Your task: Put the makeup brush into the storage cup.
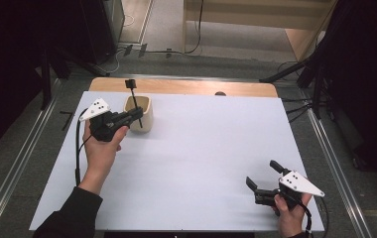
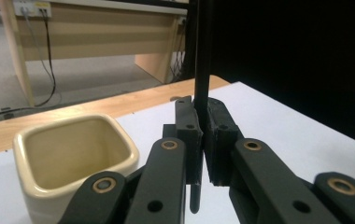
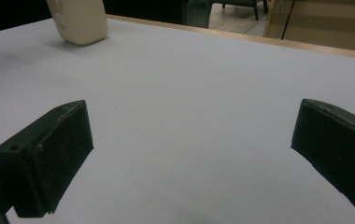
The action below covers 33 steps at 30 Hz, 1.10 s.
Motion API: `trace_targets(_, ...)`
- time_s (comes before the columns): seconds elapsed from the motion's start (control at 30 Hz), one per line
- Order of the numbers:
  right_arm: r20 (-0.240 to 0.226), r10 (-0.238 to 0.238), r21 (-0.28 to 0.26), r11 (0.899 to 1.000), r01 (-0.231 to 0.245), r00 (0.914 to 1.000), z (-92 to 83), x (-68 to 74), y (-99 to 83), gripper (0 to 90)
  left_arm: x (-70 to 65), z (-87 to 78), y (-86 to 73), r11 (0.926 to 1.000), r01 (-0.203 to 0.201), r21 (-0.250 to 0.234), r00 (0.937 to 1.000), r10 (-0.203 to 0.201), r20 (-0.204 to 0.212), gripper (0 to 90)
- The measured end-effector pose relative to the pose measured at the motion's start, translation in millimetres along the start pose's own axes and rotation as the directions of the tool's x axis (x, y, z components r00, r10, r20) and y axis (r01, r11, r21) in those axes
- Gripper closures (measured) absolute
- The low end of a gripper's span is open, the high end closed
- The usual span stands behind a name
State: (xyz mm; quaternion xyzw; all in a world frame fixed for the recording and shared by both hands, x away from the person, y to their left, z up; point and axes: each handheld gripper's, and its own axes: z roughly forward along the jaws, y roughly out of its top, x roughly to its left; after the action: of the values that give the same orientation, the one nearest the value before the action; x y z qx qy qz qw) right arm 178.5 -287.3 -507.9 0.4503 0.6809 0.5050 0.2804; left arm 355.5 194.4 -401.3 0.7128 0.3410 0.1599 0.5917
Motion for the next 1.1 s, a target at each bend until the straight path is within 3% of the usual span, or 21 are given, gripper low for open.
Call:
trace_targets(0.47, -0.002, 0.009, 0.007, 1.0, -0.009, 1.0, -9.7, -8.0, -6.8, 0.0, 15.1, 9.0, 14.3, 0.9981, 0.015, -0.06, 0.9983, -0.018, -0.055, 86.0)
trace_targets(0.6, -0.001, 0.015, 0.005, 1.0, -0.015, 0.9999, -9.8, -8.6, -6.8, 0.0, 20.5, 17.8, 17.6, 0.997, -0.005, -0.077, 0.9961, -0.002, -0.088, 86.0)
trace_targets(0.83, -0.003, 0.016, 0.006, 1.0, -0.016, 0.9999, -9.8, -9.2, -6.9, 0.0, 27.2, 26.5, 16.0, 0.9964, -0.042, -0.073, 0.9897, 0.032, -0.14, 85.9)
trace_targets(1.1, -0.009, 0.02, 0.009, 1.0, -0.02, 0.9998, -8.9, -8.6, -7.1, 0.0, 33.1, 34.8, 9.0, 0.9981, -0.034, -0.052, 0.9871, 0.025, -0.158, 85.8)
